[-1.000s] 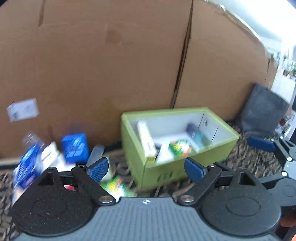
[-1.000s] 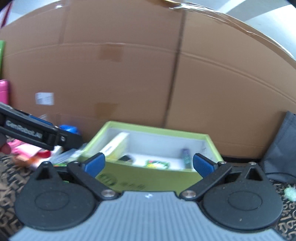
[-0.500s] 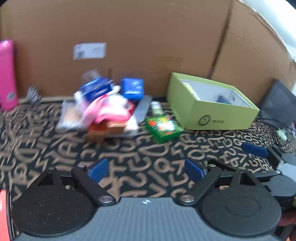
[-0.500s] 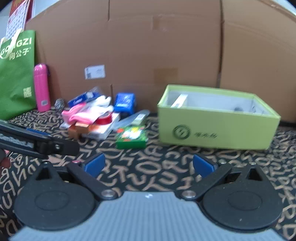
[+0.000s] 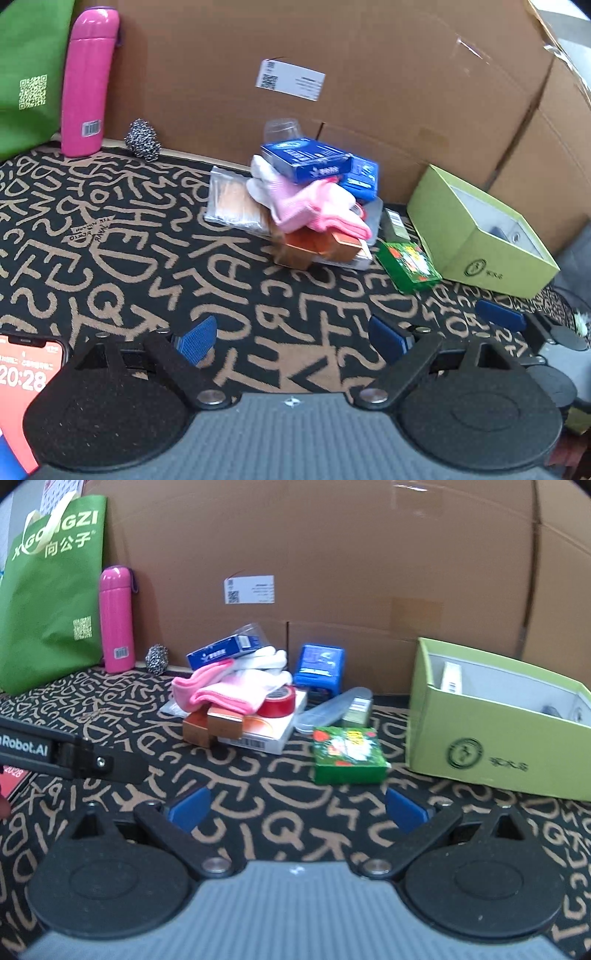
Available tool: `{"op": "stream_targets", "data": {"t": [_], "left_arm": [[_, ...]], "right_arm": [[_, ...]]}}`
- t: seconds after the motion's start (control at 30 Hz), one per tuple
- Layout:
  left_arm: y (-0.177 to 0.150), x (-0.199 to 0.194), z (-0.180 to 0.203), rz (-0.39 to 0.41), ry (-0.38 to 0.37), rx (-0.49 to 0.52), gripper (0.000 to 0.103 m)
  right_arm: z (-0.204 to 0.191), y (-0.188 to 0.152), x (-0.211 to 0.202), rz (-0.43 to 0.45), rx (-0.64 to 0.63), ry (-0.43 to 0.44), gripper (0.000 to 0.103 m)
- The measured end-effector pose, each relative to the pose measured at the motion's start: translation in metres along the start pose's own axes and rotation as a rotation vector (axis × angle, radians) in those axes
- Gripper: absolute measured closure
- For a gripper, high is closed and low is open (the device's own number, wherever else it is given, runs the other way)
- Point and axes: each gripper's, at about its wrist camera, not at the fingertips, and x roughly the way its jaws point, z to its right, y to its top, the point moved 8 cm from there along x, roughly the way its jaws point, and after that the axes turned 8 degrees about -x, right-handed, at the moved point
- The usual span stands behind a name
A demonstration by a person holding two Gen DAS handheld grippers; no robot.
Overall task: Organize objects
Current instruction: 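Withdraw both tools from the shoebox back toward the pile, then grasp the blue medicine box with the left tool while the right tool grasps the white-pink gloves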
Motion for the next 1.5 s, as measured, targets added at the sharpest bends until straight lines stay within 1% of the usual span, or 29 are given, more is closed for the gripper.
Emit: {"op": "stream_targets", "data": {"t": [0.1,0.2,0.3,0.37,0.47,0.53,0.67,0.8,0.9,0.93,0.97,1.0,1.07,1.13,1.23,1.27,1.3,1.33,1.4,1.5], "left_arm": [[0.006,0.002,-0.005,0.002,-0.001,-0.019,0.011],[0.014,0.000,-0.008,0.012,-0.016,-0.041,0.011],[0.025,-0.001,-0.010,0.033,-0.012,-0.031,0.011],[0.036,-0.001,-0.013,0.054,0.000,-0.023,0.011],[0.051,0.006,-0.016,0.054,0.018,-0.022,0.011],[0.061,0.011,-0.013,0.060,0.023,-0.018,0.011],[0.084,0.024,0.003,0.065,-0.018,0.011,0.011],[0.105,0.047,0.022,0.073,0.002,0.054,0.011],[0.110,0.071,0.031,0.034,0.029,0.112,0.011],[0.111,0.078,0.032,0.017,0.036,0.133,0.014],[0.110,0.083,0.032,0.006,0.041,0.151,0.019],[0.110,0.087,0.030,-0.004,0.045,0.164,0.039],[0.106,0.091,0.021,-0.041,0.033,0.151,0.040],[0.102,0.086,0.012,-0.043,0.016,0.128,0.041],[0.095,0.064,0.004,-0.029,-0.007,0.117,0.041],[0.093,0.055,0.002,-0.022,-0.021,0.115,0.041],[0.090,0.045,0.002,-0.015,-0.035,0.114,0.041],[0.086,0.035,0.001,-0.010,-0.046,0.111,0.041],[0.074,0.013,-0.002,0.001,-0.073,0.108,0.041],[0.050,-0.009,-0.009,-0.008,-0.102,0.103,0.041]], "right_arm": [[-0.009,0.008,0.013,-0.003,-0.029,0.005,0.000],[-0.018,0.022,0.028,0.013,-0.069,0.015,0.000],[-0.027,0.036,0.044,0.020,-0.092,0.028,0.000],[-0.031,0.044,0.056,0.022,-0.088,0.035,0.000],[-0.034,0.054,0.071,0.043,-0.062,0.053,0.000],[-0.034,0.059,0.079,0.064,-0.043,0.069,0.003],[-0.040,0.058,0.092,0.065,-0.037,0.128,0.009],[-0.040,0.057,0.095,0.077,-0.017,0.132,0.009],[-0.037,0.060,0.095,0.092,0.016,0.129,0.010],[-0.037,0.062,0.096,0.099,0.019,0.127,0.011],[-0.037,0.063,0.096,0.104,0.019,0.127,0.013],[-0.037,0.064,0.096,0.109,0.014,0.127,0.018],[-0.040,0.064,0.096,0.113,-0.003,0.128,0.033],[-0.045,0.063,0.095,0.110,-0.041,0.131,0.059],[-0.049,0.060,0.089,0.111,-0.079,0.112,0.067],[-0.049,0.059,0.084,0.119,-0.081,0.111,0.068],[-0.049,0.058,0.078,0.130,-0.082,0.115,0.082],[-0.050,0.057,0.070,0.144,-0.083,0.127,0.089],[-0.051,0.051,0.053,0.146,-0.087,0.144,0.089],[-0.056,0.036,0.022,0.138,-0.120,0.175,0.089]]}}
